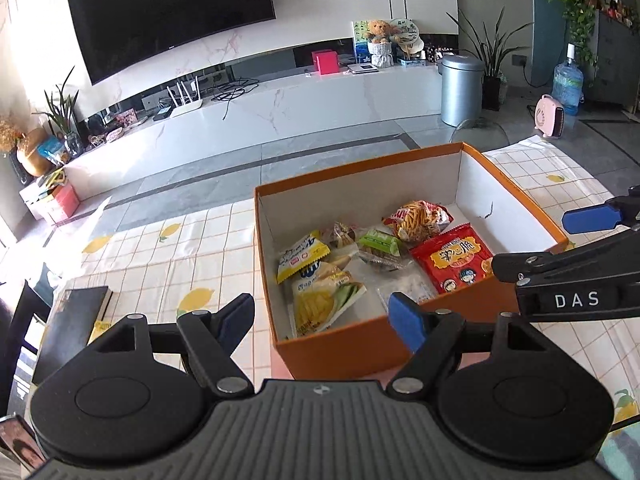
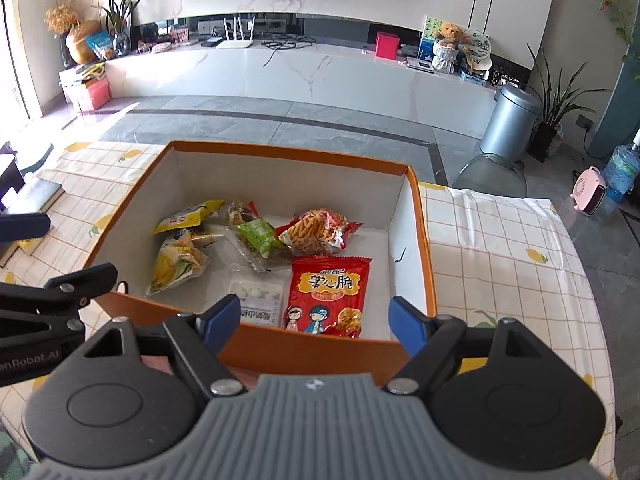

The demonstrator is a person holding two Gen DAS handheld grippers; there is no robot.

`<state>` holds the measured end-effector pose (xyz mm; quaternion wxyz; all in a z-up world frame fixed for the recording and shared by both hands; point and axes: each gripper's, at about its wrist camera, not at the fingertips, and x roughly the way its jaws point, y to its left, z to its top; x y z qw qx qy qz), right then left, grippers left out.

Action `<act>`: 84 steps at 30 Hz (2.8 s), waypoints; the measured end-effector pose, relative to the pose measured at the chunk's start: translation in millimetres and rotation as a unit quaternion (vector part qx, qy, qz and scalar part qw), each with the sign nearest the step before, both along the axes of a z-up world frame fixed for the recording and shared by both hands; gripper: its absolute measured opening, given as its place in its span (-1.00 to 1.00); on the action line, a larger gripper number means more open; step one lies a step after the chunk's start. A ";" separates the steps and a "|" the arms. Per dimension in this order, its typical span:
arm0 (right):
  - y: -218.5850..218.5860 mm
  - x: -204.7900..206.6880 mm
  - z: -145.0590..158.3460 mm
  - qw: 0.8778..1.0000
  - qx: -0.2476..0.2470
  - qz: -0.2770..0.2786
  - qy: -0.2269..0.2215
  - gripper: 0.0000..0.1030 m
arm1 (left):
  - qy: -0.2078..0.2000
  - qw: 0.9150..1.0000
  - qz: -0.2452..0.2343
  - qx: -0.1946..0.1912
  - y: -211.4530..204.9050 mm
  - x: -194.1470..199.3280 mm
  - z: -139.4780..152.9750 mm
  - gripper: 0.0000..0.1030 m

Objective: Organize snacks
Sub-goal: 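Withdraw both tools toward the green sausage and white packet, then lower left tool over the green sausage while right tool lowers over the white packet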

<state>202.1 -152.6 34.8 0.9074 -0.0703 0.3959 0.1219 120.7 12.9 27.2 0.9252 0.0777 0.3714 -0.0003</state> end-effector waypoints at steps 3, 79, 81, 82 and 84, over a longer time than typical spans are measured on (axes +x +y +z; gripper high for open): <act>-4.8 -28.7 -0.9 1.000 0.013 -0.001 -0.028 0.64 | 0.006 1.000 0.006 -0.012 1.7 -20.9 -4.5 0.74; 24.9 -86.7 -138.7 0.994 -0.005 -0.059 0.091 0.41 | 0.105 0.966 0.076 -0.226 43.6 -55.8 -113.1 0.69; 27.6 -80.7 -138.3 0.995 -0.008 -0.045 0.090 0.43 | 0.103 0.962 0.082 -0.237 46.0 -53.1 -115.5 0.69; 28.5 -78.4 -138.1 0.995 -0.009 -0.036 0.089 0.44 | 0.100 0.960 0.087 -0.245 48.2 -52.2 -115.6 0.69; 30.2 -72.7 -138.3 0.996 -0.013 -0.005 0.093 0.52 | 0.097 0.955 0.094 -0.265 53.3 -50.0 -116.4 0.69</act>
